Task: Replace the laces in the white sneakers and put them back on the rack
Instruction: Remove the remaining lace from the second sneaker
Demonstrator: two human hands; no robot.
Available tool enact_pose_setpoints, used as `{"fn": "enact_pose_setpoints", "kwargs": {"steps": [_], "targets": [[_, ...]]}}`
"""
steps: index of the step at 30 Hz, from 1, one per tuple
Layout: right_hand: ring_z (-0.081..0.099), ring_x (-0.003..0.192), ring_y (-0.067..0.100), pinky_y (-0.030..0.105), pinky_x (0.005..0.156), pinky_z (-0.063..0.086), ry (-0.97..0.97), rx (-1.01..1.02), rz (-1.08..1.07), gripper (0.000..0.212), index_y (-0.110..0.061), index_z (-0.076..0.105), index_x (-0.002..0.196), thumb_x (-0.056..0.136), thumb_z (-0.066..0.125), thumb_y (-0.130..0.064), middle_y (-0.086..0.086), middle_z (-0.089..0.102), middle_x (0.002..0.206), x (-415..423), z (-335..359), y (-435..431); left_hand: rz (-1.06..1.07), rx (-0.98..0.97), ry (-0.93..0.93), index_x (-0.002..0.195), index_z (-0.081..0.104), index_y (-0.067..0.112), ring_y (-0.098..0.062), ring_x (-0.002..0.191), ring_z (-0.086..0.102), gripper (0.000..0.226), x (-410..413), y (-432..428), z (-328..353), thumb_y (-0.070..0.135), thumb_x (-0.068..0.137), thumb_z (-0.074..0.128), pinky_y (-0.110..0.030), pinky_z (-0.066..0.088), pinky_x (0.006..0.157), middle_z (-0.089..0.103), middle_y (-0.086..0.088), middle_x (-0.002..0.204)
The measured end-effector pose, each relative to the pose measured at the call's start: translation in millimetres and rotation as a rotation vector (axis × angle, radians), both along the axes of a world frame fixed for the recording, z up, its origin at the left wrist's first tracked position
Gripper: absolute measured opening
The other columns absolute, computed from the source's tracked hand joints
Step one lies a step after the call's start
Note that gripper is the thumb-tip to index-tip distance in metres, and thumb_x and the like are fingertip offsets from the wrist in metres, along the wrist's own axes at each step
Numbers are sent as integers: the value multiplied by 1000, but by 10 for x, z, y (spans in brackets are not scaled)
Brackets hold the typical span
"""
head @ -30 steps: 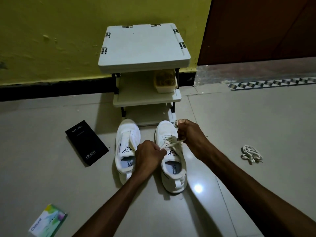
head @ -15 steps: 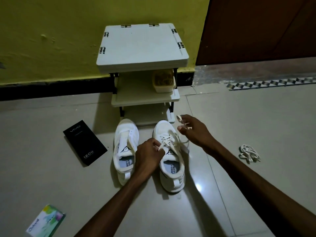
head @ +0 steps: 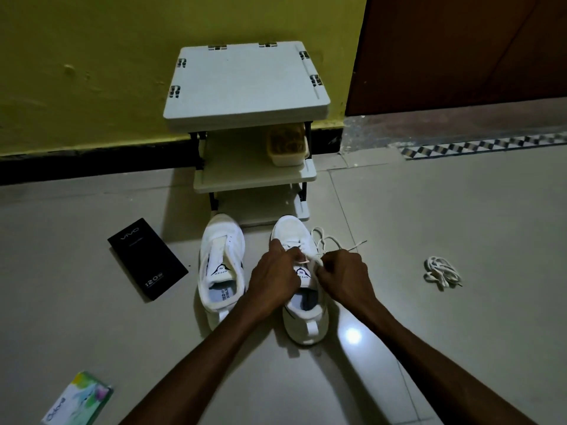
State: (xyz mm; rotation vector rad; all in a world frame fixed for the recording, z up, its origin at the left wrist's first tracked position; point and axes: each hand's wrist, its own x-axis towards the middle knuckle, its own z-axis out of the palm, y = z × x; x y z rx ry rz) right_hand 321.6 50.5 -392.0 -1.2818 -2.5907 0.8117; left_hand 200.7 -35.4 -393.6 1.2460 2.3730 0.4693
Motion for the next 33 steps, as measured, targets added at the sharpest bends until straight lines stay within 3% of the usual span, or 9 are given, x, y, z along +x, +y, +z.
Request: {"fn": "enact_pose_setpoints", "kwargs": {"steps": [4, 9, 11, 14, 17, 23, 29, 31, 33], "targets": [[68, 57, 30, 45, 64, 59, 124, -355, -211, 24, -5, 57, 50, 70, 65, -16, 13, 63, 52, 13, -56, 61, -45, 198, -80, 96, 70, 19, -19, 103, 46, 30, -37, 33, -129, -3, 77, 65, -25, 41, 84, 47, 1, 109], [69, 56, 27, 44, 66, 60, 148, -375, -219, 19, -3, 62, 55, 70, 64, -14, 14, 67, 56, -6, -75, 36, 478, 446, -1135, 51, 58, 20, -30, 84, 60, 58, -138, 20, -135, -33, 61, 36, -31, 51, 67, 63, -12, 79], [65, 55, 25, 37, 61, 57, 112, -268, -171, 24, -7, 58, 51, 72, 65, -16, 15, 65, 57, -26, -66, 3, 427, 388, -1076, 59, 57, 18, -25, 75, 58, 48, -184, 45, -104, -28, 67, 43, -29, 49, 63, 60, -9, 74], [58, 50, 18, 27, 49, 46, 88, -161, -131, 24, -6, 65, 58, 76, 68, -23, 10, 64, 56, -38, -48, -27, -28, 95, -355, 73, 61, 29, -17, 77, 57, 12, -320, 71, 15, 22, 78, 70, -30, 45, 70, 62, 2, 76], [53, 45, 10, 18, 43, 34, 65, -155, -125, 23, -10, 67, 58, 77, 70, -24, 3, 59, 51, -30, -50, -9, -245, -35, 205, 81, 69, 29, -16, 84, 58, 22, -389, 173, 179, 47, 88, 60, -28, 39, 70, 66, 1, 80], [67, 56, 22, 35, 60, 59, 114, -229, -139, 11, -11, 73, 67, 75, 71, -18, 7, 68, 59, -17, -64, 40, 689, 416, -1331, 69, 54, 14, -12, 52, 45, 34, -463, 231, 216, 27, 100, 48, -28, 44, 65, 43, 5, 44], [53, 45, 9, 21, 44, 41, 57, -168, -122, 18, -14, 66, 57, 74, 72, -17, -1, 56, 49, -61, -19, -19, -323, 21, -207, 69, 73, 20, -14, 64, 60, 34, -581, 101, 245, 38, 94, 61, -26, 43, 64, 70, 1, 70], [54, 45, 11, 25, 44, 44, 60, -164, -128, 21, -12, 64, 55, 74, 72, -18, 1, 56, 48, -64, -40, -19, -140, 214, -306, 71, 67, 16, -17, 65, 58, 36, -498, 176, 391, 33, 99, 53, -25, 42, 64, 66, -3, 71], [65, 54, 20, 36, 57, 58, 110, -227, -146, 15, -10, 71, 62, 74, 72, -18, 7, 65, 55, -45, -82, 13, 388, 566, -940, 72, 57, 16, -12, 56, 48, 33, -470, 277, 512, 21, 102, 46, -23, 46, 64, 52, -1, 62]]}}
